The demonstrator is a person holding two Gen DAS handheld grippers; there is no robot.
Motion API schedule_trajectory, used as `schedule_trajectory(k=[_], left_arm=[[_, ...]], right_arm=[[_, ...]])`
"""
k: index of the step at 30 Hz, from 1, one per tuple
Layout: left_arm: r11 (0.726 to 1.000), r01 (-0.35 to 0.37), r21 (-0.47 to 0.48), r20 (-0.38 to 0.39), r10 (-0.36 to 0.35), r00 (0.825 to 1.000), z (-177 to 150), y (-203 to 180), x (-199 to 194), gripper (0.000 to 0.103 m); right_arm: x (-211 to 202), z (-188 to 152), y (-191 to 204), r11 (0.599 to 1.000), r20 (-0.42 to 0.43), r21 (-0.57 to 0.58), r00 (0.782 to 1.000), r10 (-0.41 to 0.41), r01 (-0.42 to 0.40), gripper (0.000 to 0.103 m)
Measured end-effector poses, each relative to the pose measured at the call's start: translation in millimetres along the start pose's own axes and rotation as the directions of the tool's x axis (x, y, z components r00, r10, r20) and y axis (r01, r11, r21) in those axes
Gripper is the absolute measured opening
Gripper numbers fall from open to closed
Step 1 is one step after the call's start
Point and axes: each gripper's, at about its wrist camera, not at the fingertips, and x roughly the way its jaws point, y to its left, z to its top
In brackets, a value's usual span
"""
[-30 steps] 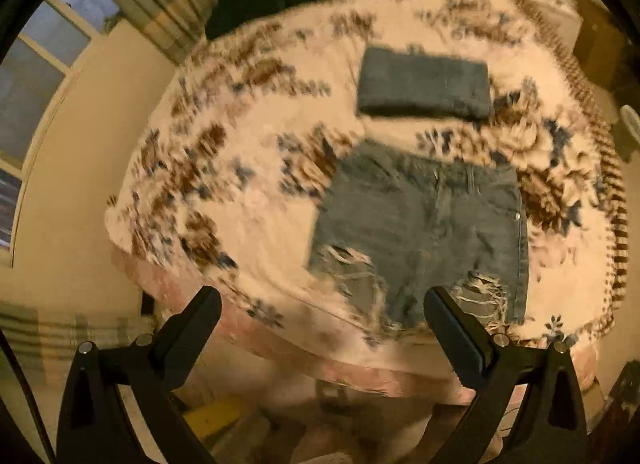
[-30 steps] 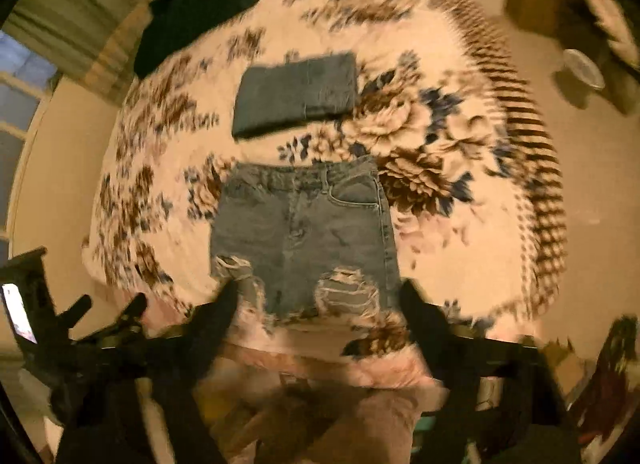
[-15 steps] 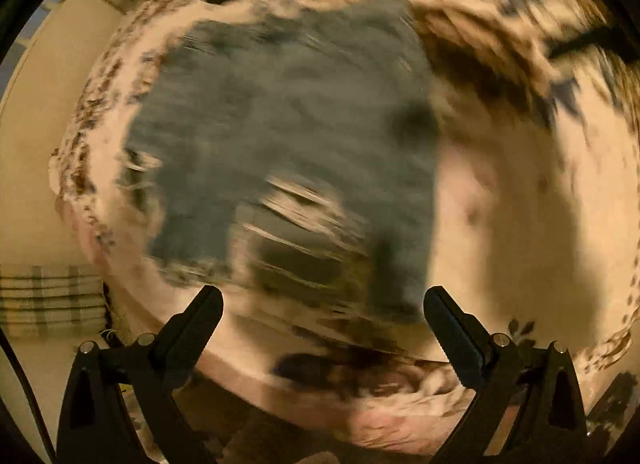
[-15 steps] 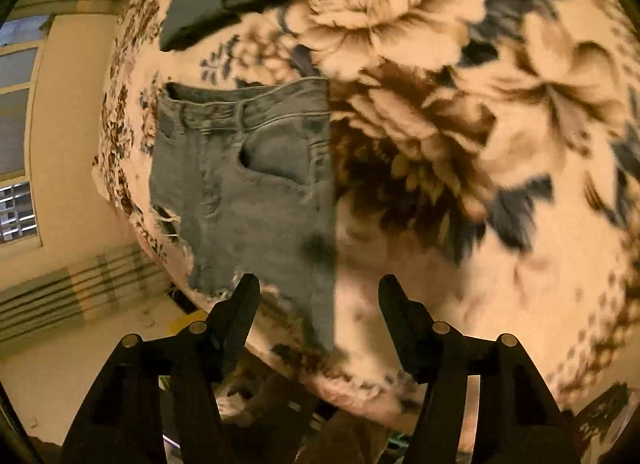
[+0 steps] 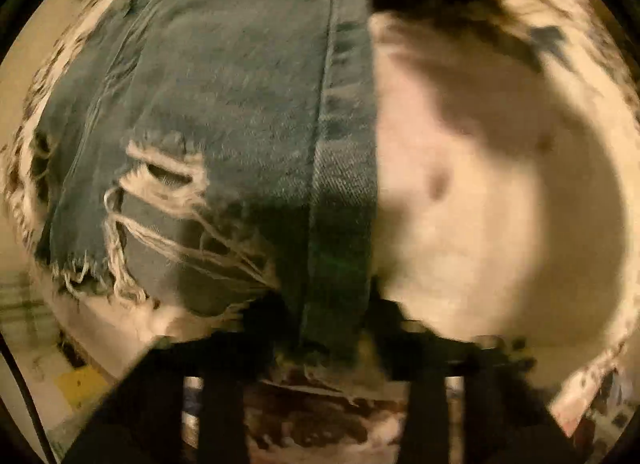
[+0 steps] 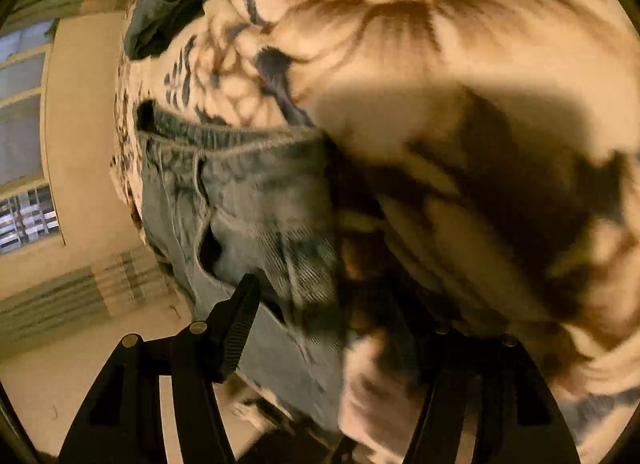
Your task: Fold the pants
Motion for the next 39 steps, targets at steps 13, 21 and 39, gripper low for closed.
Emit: schedule_trajectory(k=[13, 21, 39], left_arm=[[0.971, 0.155, -0.180, 0.146, -0.130, 0.981, 22.0, 138.6, -109.2, 0.002], [0.913, 0.202, -0.353, 0.220, -0.129, 0.967, 45.1, 274.4, -131.8, 0.002], [0.681, 0.218, -0.699, 0.141, -0.168, 0.976, 20.2, 456.4, -24.7, 0.066]], right_arm=[[-37.5, -19.9, 80.3, 0.999, 0.183, 0.034, 0.983, -0.003, -0.003, 0.015], [-17.8, 13.4, 209.8, 0.999, 0.195, -0.031, 0.981, -0.015, 0.021, 0.014], [155.5, 106.6, 338.3, 0.980, -0.018, -0.152, 0.991, -0.129, 0.125, 0.086]])
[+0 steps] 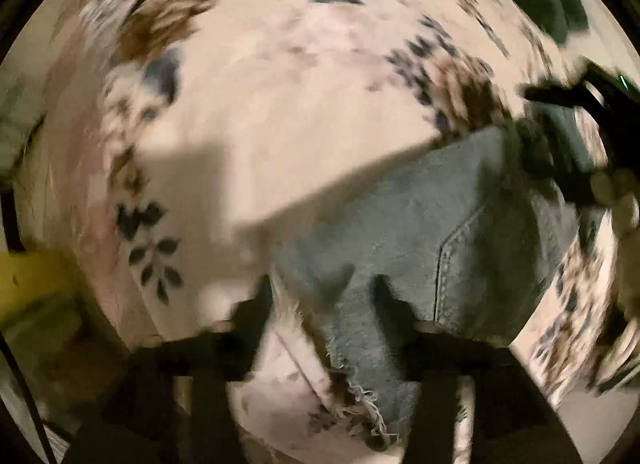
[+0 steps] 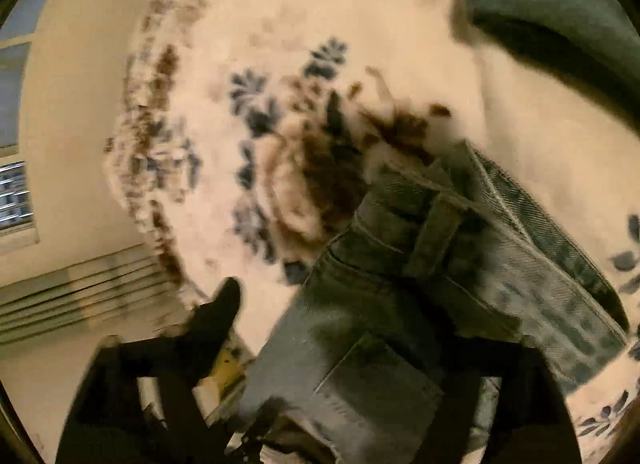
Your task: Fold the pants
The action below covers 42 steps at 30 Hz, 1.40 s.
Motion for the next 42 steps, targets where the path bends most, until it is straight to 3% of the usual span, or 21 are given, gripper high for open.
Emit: schedule_trajectory(k=[1, 2, 5, 7, 10, 13, 20, 23, 27, 28, 29, 30, 31, 33, 34, 35, 41, 42], left_arm=[[0.999, 0.016, -0.041, -0.002, -0.016, 1.000, -4.5, 8.0, -3.6, 0.087], [0.996, 0.032, -0.089, -0.006, -0.032, 0.999, -11.2, 15.9, -7.2, 0.092], [0.965, 0.100, -0.243, -0.027, -0.110, 0.994, -38.4, 35.9, -9.0, 0.092], [0.928, 0.148, -0.341, -0.053, -0.176, 0.983, -59.2, 42.2, -1.0, 0.092], [0.855, 0.220, -0.469, -0.080, -0.289, 0.954, -90.7, 38.5, 16.4, 0.092], [0.761, 0.286, -0.583, -0.071, -0.398, 0.915, -121.0, 22.9, 27.1, 0.092], [0.487, 0.358, -0.797, -0.001, -0.593, 0.805, -161.0, -14.9, 70.0, 0.091], [0.388, 0.363, -0.847, 0.069, -0.597, 0.799, -158.1, -17.8, 83.8, 0.090], [0.264, 0.365, -0.893, 0.169, -0.555, 0.814, -151.3, -5.3, 88.7, 0.090], [0.226, 0.363, -0.904, 0.192, -0.543, 0.817, -149.8, -0.8, 89.9, 0.086], [0.186, 0.360, -0.914, 0.216, -0.528, 0.821, -148.3, 3.6, 89.4, 0.076], [0.172, 0.356, -0.918, 0.223, -0.518, 0.826, -145.5, 5.8, 87.8, 0.067], [0.184, 0.351, -0.918, 0.218, -0.505, 0.835, -140.0, 6.6, 83.9, 0.048], [0.252, 0.368, -0.895, 0.214, -0.483, 0.849, -125.0, 3.4, 68.6, 0.034], [0.334, 0.378, -0.864, 0.198, -0.465, 0.863, -112.2, -0.3, 54.5, 0.030], [0.380, 0.389, -0.839, 0.197, -0.455, 0.868, -101.7, -3.4, 44.1, 0.028], [0.592, 0.481, -0.646, 0.247, -0.435, 0.866, -61.5, 0.9, -36.9, 0.027], [0.607, 0.489, -0.626, 0.249, -0.439, 0.863, -64.5, -0.8, -34.7, 0.028]], right_arm=[[-7.6, -4.3, -1.5, 1.000, 0.006, -0.008, 1.000, 0.002, -0.002, 0.086], [-19.3, -11.2, -5.1, 1.000, 0.019, -0.017, 1.000, 0.003, -0.003, 0.086], [-49.0, -29.0, -25.0, 0.998, 0.054, -0.022, 0.997, -0.050, 0.051, 0.086], [-68.7, -42.3, -49.3, 0.995, 0.080, -0.001, 0.992, -0.095, 0.095, 0.086], [-82.1, -54.0, -97.5, 0.992, 0.077, 0.069, 0.991, -0.107, 0.102, 0.086], [-74.2, -62.0, -131.9, 0.991, 0.057, 0.119, 0.996, -0.066, 0.059, 0.086], [-26.8, -61.1, -158.1, 0.991, 0.000, 0.125, 0.998, 0.056, -0.056, 0.086], [-12.5, -56.7, -153.8, 0.992, -0.008, 0.101, 0.997, 0.078, -0.077, 0.086], [-2.2, -51.3, -150.6, 0.988, 0.014, 0.102, 0.993, 0.116, -0.117, 0.085], [1.7, -49.9, -151.9, 0.986, 0.024, 0.115, 0.993, 0.117, -0.119, 0.085], [4.1, -49.3, -151.6, 0.985, 0.035, 0.122, 0.992, 0.121, -0.124, 0.080], [4.9, -49.7, -151.2, 0.985, 0.049, 0.126, 0.992, 0.113, -0.119, 0.075], [4.6, -51.6, -151.5, 0.986, 0.068, 0.127, 0.992, 0.103, -0.111, 0.072], [-1.3, -58.7, -154.2, 0.985, 0.108, 0.129, 0.989, 0.102, -0.116, 0.051], [-5.4, -63.7, -154.7, 0.983, 0.127, 0.135, 0.986, 0.111, -0.128, 0.048], [-11.3, -70.5, -155.3, 0.979, 0.147, 0.146, 0.981, 0.124, -0.146, 0.045], [-40.8, -129.1, -155.6, 0.940, 0.229, 0.228, 0.952, 0.201, -0.253, 0.040], [-41.4, -140.9, -156.3, 0.938, 0.231, 0.236, 0.952, 0.201, -0.255, 0.040]])
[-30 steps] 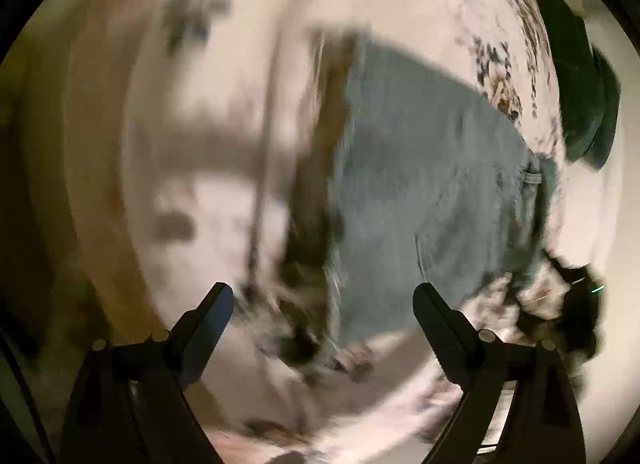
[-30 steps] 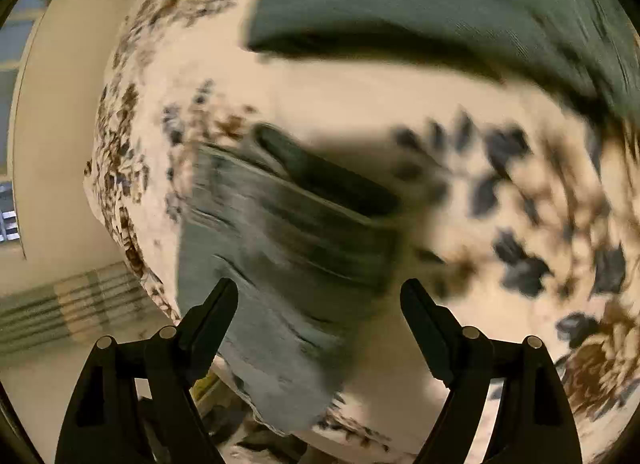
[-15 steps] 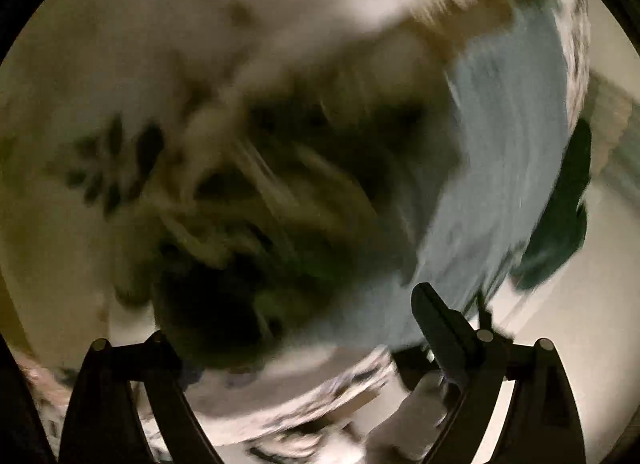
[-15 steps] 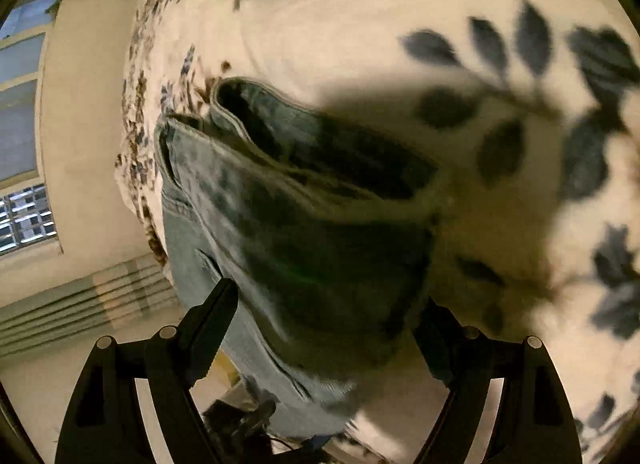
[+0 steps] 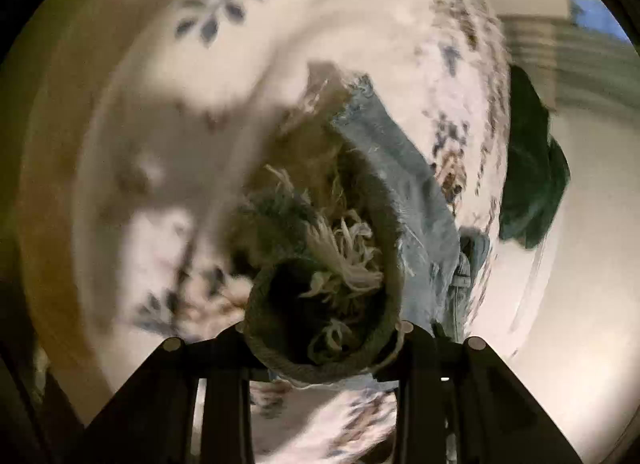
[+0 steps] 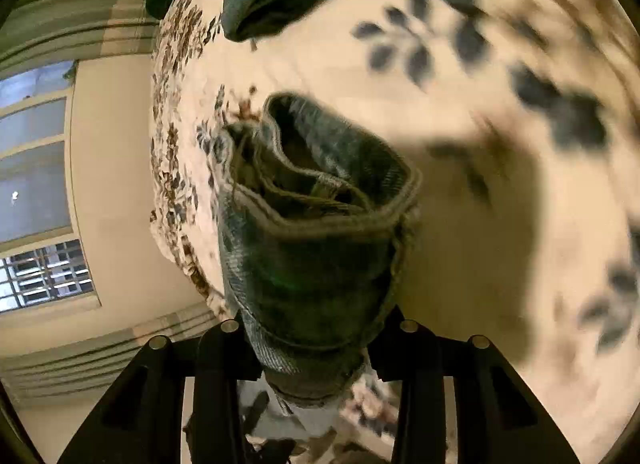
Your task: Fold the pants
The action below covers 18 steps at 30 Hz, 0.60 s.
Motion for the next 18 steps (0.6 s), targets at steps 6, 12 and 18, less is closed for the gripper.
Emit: schedule_trajectory(k=[6, 12, 18], left_arm=[[0.987, 0.022, -0.162, -0.081, -0.036, 0.996, 18.3, 68.7, 35.4, 0.039], [0.999, -0.014, -0.038, -0.049, 0.012, 0.999, 21.1, 20.4, 43.7, 0.030], [0.994, -0.042, 0.105, -0.020, 0.044, 0.999, 35.3, -58.8, 13.3, 0.024]], right_arm=[[19.8, -23.4, -45.9, 0.996, -0.059, 0.091, 0.998, -0.010, 0.015, 0.059], [31.4, -24.8, -38.3, 0.996, 0.017, 0.087, 1.000, -0.023, 0.021, 0.042], [-0.2, -46.7, -5.3, 0.996, 0.110, 0.089, 0.994, -0.009, -0.001, 0.031]])
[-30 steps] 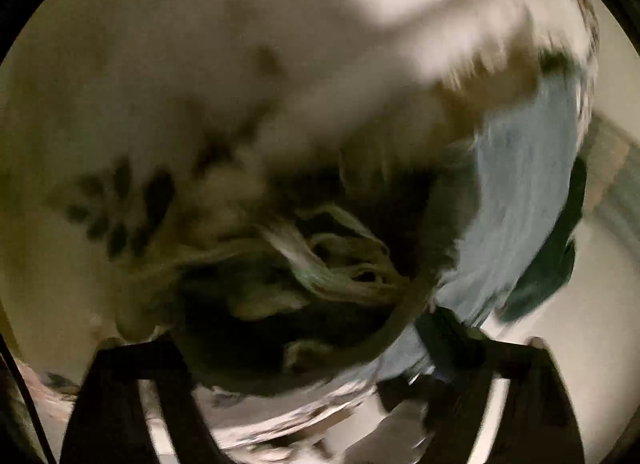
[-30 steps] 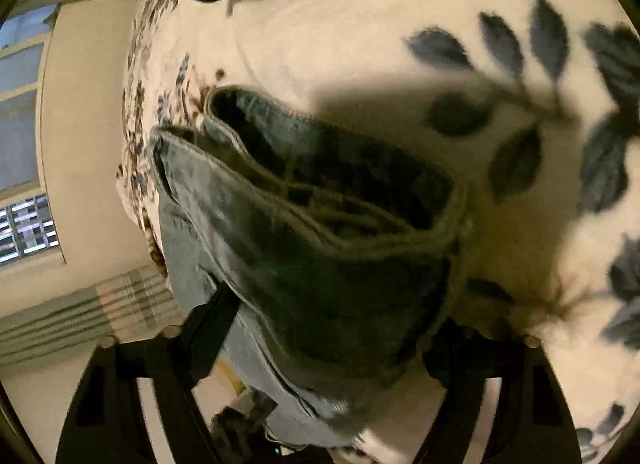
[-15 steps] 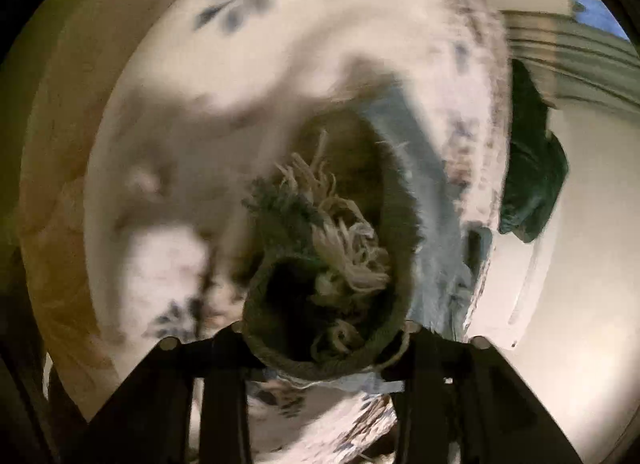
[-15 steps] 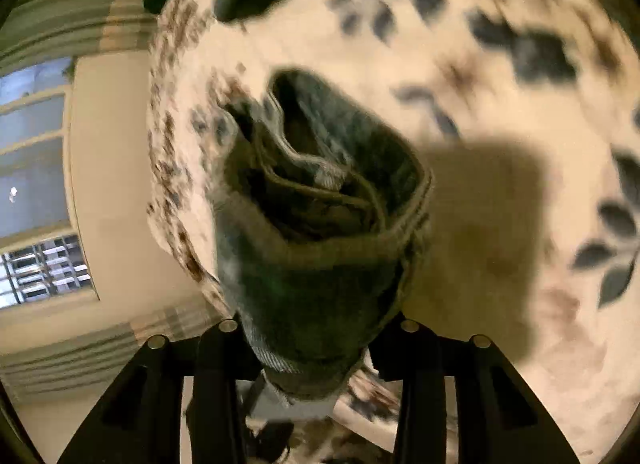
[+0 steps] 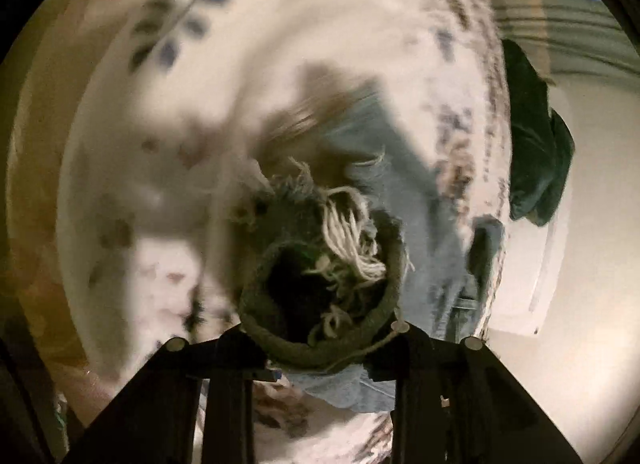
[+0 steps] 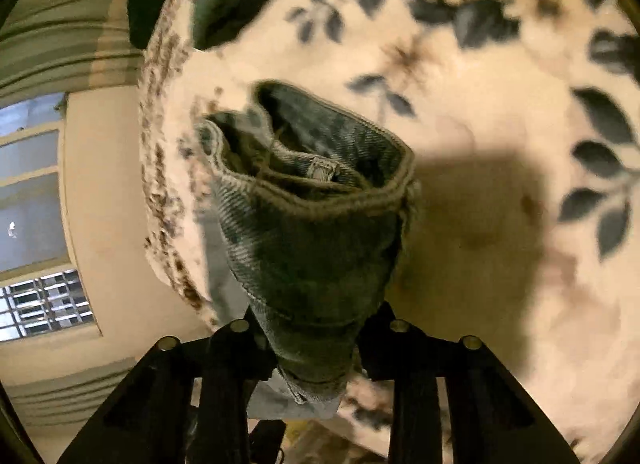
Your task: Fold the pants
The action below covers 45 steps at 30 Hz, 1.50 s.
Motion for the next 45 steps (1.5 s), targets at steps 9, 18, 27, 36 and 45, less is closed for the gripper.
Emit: schedule_trajectory(k=[9, 18, 27, 36, 45], left_arm=[[0.978, 0.022, 0.208, -0.092, -0.003, 0.996, 7.4, -70.7, -35.5, 0.024], [0.921, 0.129, 0.369, -0.238, -0.040, 0.970, -11.6, -210.4, 2.2, 0.024], [0.809, 0.270, 0.522, -0.294, -0.126, 0.947, -37.5, -417.0, 85.9, 0.024], [0.741, 0.208, 0.638, -0.321, 0.010, 0.947, -29.5, -398.9, 243.8, 0.024], [0.757, 0.095, 0.646, -0.325, 0.160, 0.932, -2.5, -280.0, 293.5, 0.024]], right_arm=[[-101.8, -14.4, 47.9, 0.990, 0.158, 0.103, 0.984, 0.083, -0.100, 0.029], [-226.4, 36.5, 93.5, 0.963, 0.394, 0.168, 0.910, 0.130, -0.210, 0.029], [-313.3, 177.1, 170.2, 0.957, 0.584, 0.057, 0.787, 0.198, -0.283, 0.029], [-214.0, 255.9, 63.4, 0.948, 0.606, 0.156, 0.785, 0.130, -0.277, 0.029], [-115.2, 236.7, -30.7, 0.899, 0.545, 0.296, 0.830, 0.119, -0.323, 0.029]])
